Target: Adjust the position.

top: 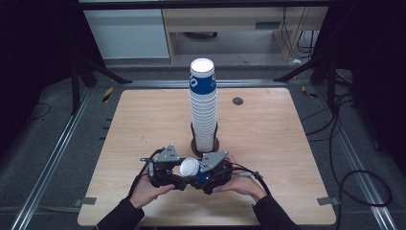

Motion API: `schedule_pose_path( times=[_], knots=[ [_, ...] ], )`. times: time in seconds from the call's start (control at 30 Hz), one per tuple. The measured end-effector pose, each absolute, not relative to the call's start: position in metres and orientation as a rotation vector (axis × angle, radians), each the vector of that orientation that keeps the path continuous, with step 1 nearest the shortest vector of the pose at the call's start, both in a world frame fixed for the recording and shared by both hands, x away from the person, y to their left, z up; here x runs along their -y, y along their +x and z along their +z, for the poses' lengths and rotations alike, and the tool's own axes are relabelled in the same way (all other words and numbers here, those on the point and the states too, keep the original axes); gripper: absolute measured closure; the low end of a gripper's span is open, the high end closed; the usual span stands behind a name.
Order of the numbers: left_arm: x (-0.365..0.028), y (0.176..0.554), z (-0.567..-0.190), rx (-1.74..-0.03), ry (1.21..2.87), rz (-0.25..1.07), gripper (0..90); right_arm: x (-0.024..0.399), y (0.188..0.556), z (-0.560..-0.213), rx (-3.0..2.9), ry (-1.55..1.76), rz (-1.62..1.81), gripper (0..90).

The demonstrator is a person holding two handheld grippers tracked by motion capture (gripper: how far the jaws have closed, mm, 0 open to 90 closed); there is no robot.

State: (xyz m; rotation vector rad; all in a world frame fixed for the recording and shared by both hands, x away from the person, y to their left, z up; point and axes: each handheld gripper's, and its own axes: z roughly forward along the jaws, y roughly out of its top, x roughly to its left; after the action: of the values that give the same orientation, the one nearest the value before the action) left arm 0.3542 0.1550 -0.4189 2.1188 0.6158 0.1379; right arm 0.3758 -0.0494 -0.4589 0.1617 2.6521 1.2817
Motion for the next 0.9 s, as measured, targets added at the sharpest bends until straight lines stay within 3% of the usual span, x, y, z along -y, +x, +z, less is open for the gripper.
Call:
schedule_pose_path(
  times=[0.3,0.4,0.57,0.9],
  knots=[
    [-0.156,0.354,-0.419,-0.619,2.114,0.133,27.0,0.048,0.376,-0.460,-2.658,0.178,1.285,19.0],
    [-0.158,0.354,-0.417,-0.623,2.107,0.161,27.2,0.048,0.377,-0.459,-2.661,0.206,1.301,11.7],
    [-0.167,0.356,-0.413,-0.634,2.075,0.183,27.2,0.054,0.380,-0.454,-2.635,0.249,1.343,7.8],
    [-0.189,0.363,-0.407,-0.676,1.971,0.206,27.2,0.078,0.387,-0.446,-2.551,0.381,1.467,7.2]
  ],
)
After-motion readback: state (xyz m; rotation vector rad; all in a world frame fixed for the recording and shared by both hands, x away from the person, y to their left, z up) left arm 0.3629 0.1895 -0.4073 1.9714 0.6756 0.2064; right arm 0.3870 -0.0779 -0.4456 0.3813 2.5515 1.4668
